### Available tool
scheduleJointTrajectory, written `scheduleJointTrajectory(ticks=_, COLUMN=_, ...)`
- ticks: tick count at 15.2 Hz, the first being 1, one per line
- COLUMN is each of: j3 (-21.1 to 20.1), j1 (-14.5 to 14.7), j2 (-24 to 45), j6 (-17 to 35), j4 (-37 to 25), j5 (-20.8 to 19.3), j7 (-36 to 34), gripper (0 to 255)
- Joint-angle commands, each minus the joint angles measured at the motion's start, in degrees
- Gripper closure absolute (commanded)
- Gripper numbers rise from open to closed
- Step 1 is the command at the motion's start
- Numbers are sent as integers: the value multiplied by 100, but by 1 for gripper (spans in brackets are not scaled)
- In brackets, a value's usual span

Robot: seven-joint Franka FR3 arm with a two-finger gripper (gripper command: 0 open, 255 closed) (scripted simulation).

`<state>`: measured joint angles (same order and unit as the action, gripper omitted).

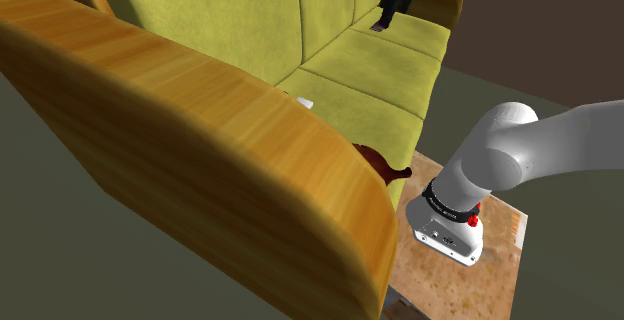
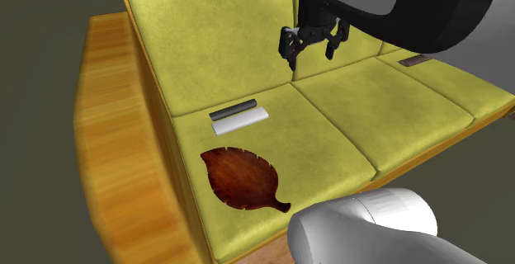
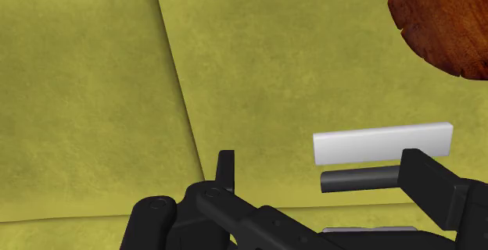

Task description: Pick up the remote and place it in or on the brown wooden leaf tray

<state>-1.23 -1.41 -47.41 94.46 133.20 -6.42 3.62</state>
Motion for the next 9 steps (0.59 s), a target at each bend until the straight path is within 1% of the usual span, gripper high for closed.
scheduleJointTrajectory(ticks=1, j3=0, j1=0, j2=0, j6=0, j4=0, j5=0, j7=0, gripper=0)
scheduleJointTrajectory(ticks=5, j3=-531, j1=-215, j2=177, j6=416, j4=427, j5=354, j7=-1291, gripper=0)
scheduleJointTrajectory(ticks=9, j3=-1073, j1=-422, j2=557, j6=884, j4=680, j5=707, j7=-2571, gripper=0)
